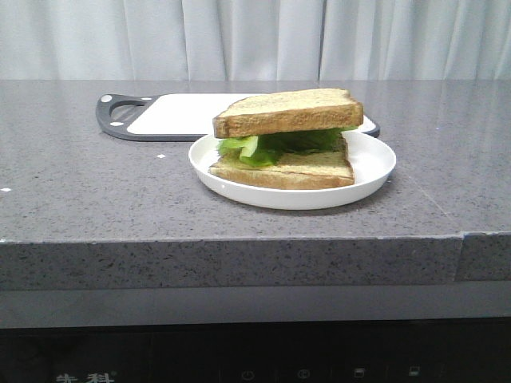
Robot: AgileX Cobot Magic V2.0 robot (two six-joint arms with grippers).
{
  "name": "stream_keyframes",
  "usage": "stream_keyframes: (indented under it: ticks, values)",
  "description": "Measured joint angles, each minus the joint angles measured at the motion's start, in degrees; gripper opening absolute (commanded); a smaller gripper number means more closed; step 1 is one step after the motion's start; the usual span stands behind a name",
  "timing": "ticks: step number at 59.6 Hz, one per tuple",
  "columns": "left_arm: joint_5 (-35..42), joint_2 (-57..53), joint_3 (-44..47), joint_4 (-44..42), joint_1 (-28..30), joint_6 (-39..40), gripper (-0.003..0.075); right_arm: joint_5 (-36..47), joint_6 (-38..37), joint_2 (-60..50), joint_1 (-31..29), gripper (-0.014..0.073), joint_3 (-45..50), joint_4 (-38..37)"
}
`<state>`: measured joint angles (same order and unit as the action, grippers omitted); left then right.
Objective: Left arm grabs bread, right arm adds lettuce
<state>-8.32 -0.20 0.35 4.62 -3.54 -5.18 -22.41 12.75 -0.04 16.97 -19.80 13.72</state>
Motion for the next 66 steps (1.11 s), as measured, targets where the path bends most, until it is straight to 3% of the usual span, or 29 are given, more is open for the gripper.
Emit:
stream_keyframes:
  ticks: [66]
  values:
    - [0.2,0.0,0.0,0.2,0.0,0.1,-0.0021,1.2,0.0,0.0,0.0,-0.006,1.2,0.4]
